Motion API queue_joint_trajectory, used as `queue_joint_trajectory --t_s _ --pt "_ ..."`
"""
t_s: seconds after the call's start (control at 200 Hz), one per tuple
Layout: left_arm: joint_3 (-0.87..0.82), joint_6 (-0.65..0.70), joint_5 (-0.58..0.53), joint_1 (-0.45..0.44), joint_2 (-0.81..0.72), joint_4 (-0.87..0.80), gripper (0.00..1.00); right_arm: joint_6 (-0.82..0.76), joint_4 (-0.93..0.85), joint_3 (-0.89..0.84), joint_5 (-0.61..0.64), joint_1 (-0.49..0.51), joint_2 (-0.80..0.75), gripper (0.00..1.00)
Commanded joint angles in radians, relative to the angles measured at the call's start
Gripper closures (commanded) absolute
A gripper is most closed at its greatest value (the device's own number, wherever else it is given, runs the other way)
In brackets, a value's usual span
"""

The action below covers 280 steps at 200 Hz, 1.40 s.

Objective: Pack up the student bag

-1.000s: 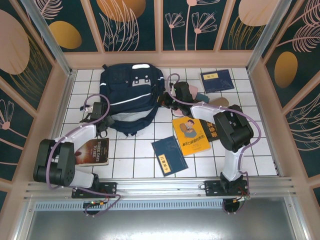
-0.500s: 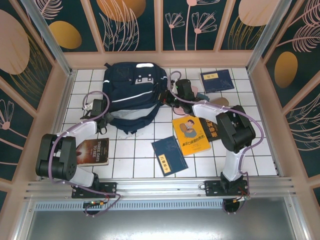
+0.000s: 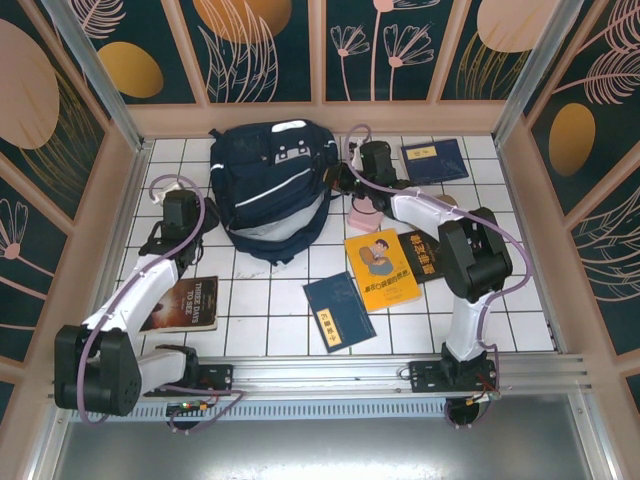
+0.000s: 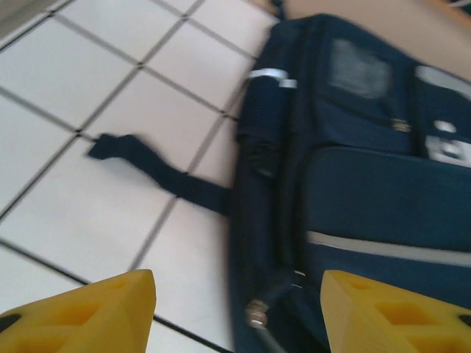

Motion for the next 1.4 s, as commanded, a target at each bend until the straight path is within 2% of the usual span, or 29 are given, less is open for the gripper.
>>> queue_joint_trajectory --t_s 0.0,0.15,0.32,0.41,0.545,0.771,0.881,0.986,1.031,1.066,1.141,1.221,1.396 --pt "0.008 0.115 0.112 -0.079 -0.012 0.097 0.41 -0.024 0.043 0.07 -0.038 0.013 0.015 1.0" --pt "0.029 0.184 0.204 -0.158 0.052 0.125 0.47 -0.015 0.038 0.088 -0.047 0.016 0.025 1.0" --pt "0.042 0.26 0.236 -0.236 0.116 0.142 0.39 -0.002 0.045 0.084 -0.057 0.016 0.025 1.0" --pt "0.048 0.289 0.218 -0.275 0.146 0.134 0.39 0.002 0.049 0.081 -0.062 0.015 0.029 1.0" --pt "0.073 0.332 0.112 -0.338 0.207 0.104 0.38 0.01 0.061 0.074 -0.074 0.014 0.032 1.0" --pt "0.098 0.388 -0.022 -0.38 0.256 0.115 0.34 0.021 0.08 0.059 -0.086 0.014 0.027 1.0" --pt "0.135 0.43 -0.104 -0.415 0.316 0.091 0.28 0.026 0.087 0.061 -0.096 0.012 0.033 1.0" --pt "0.166 0.452 -0.207 -0.431 0.382 0.065 0.3 0.032 0.09 0.061 -0.105 0.011 0.033 1.0" --pt "0.176 0.455 -0.231 -0.432 0.4 0.059 0.34 0.032 0.09 0.061 -0.106 0.01 0.032 1.0" --pt "0.183 0.454 -0.244 -0.433 0.411 0.055 0.41 0.031 0.091 0.061 -0.105 0.01 0.033 1.0" --pt "0.189 0.452 -0.287 -0.438 0.416 0.057 0.67 0.03 0.091 0.059 -0.107 0.007 0.034 1.0" --pt "0.195 0.448 -0.309 -0.437 0.401 0.06 1.0 0.032 0.092 0.059 -0.108 0.005 0.035 1.0" --pt "0.201 0.43 -0.312 -0.438 0.324 0.074 1.0 0.035 0.089 0.058 -0.108 0.0 0.033 1.0"
